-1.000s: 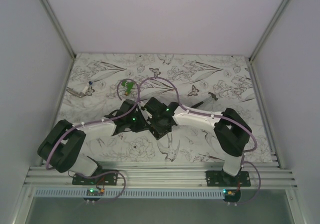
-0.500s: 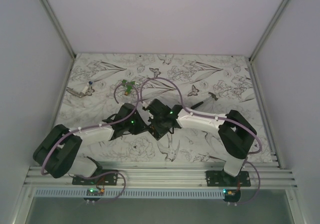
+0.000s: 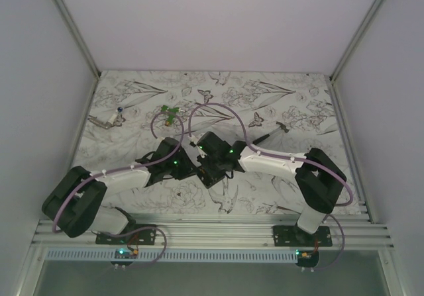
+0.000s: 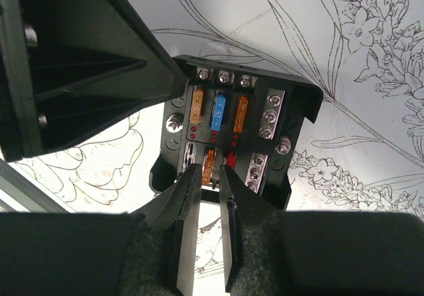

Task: Snap on the fuse box
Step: Install the fuse at the fuse box base.

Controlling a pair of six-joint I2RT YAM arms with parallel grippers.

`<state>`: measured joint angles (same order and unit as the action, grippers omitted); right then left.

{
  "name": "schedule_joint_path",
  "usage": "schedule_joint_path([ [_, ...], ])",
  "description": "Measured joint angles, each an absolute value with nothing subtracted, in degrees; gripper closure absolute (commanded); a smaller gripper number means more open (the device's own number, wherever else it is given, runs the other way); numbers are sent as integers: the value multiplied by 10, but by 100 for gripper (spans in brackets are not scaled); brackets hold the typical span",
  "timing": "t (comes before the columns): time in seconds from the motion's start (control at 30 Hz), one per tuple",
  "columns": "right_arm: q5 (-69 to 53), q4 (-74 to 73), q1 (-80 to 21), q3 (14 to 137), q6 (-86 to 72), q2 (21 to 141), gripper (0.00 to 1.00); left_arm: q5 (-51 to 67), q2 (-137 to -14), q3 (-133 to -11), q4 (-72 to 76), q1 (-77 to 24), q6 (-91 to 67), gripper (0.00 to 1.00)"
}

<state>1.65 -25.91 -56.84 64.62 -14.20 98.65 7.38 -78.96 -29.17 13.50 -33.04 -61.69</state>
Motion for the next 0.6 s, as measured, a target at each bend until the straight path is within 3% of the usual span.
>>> schedule_joint_path([
  [0.3, 25, -249, -568, 642, -142, 986, 82, 74, -763, -292, 121, -334, -622, 53],
  [0.6, 22, -244, -568, 638, -149, 986, 93, 67, -712, -292, 96, -334, -615, 49],
])
